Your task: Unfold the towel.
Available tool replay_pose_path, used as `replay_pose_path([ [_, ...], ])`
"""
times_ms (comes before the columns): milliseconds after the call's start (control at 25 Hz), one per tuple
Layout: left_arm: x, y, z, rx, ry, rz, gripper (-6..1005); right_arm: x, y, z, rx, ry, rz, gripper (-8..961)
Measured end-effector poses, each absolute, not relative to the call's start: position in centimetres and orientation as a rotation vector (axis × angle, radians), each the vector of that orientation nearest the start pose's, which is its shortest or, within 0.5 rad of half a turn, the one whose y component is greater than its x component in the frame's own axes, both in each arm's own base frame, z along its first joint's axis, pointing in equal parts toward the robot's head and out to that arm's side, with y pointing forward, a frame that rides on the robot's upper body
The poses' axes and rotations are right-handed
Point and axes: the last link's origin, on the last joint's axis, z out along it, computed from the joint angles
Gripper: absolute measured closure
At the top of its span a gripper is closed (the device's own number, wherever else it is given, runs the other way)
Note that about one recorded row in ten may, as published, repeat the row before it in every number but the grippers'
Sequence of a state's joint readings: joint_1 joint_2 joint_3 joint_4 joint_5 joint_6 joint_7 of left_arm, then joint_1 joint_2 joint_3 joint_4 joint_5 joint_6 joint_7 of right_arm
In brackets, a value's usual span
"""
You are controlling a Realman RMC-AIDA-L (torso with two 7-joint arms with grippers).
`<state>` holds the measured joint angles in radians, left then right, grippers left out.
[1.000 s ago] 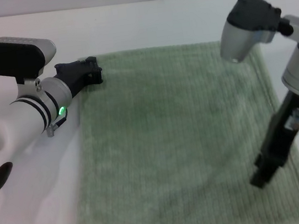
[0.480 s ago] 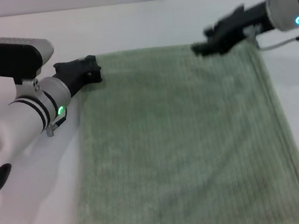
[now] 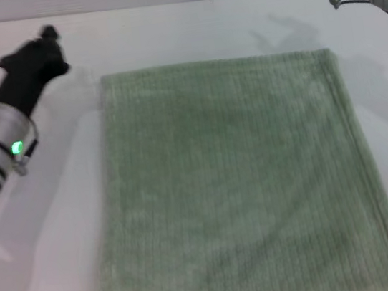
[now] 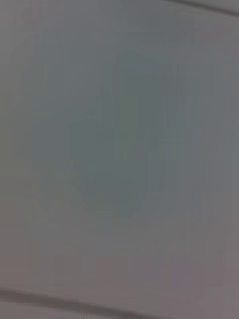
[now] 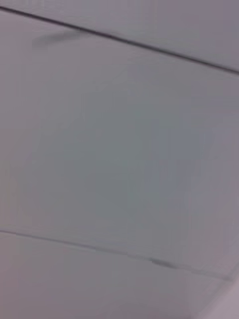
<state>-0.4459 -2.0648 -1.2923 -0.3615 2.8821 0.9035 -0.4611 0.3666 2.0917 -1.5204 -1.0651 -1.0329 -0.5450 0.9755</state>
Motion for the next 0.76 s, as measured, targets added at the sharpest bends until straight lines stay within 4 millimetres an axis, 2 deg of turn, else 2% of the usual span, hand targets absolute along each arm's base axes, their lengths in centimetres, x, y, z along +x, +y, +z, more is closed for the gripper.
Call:
replay_pose_path([
  [200,-30.4,35.3,0.1,-1.597,-0.695,-0.962,1000,19.4,39.1,2.7,-1.886,0.166,0.819,413],
  [320,-30.6,34.4,0.7,-1.578,-0.66,-0.994,1000,20.6,38.3,3.4,-1.829,0.162,0.86,404],
  [480,-31.0,33.3,1.3,-1.551,-0.623,-1.007,855,22.0,38.1,3.3,-1.814,0.173,0.822,391],
  [520,-31.2,33.2,1.4,-1.544,-0.622,-1.005,819,22.3,38.1,3.4,-1.8,0.185,0.836,350],
  [680,-31.5,33.0,1.5,-1.527,-0.627,-1.001,819,23.2,38.3,4.2,-1.729,0.194,0.895,187],
  [760,-31.6,32.9,1.6,-1.518,-0.627,-1.003,819,23.6,38.1,4.3,-1.679,0.152,0.9,187],
])
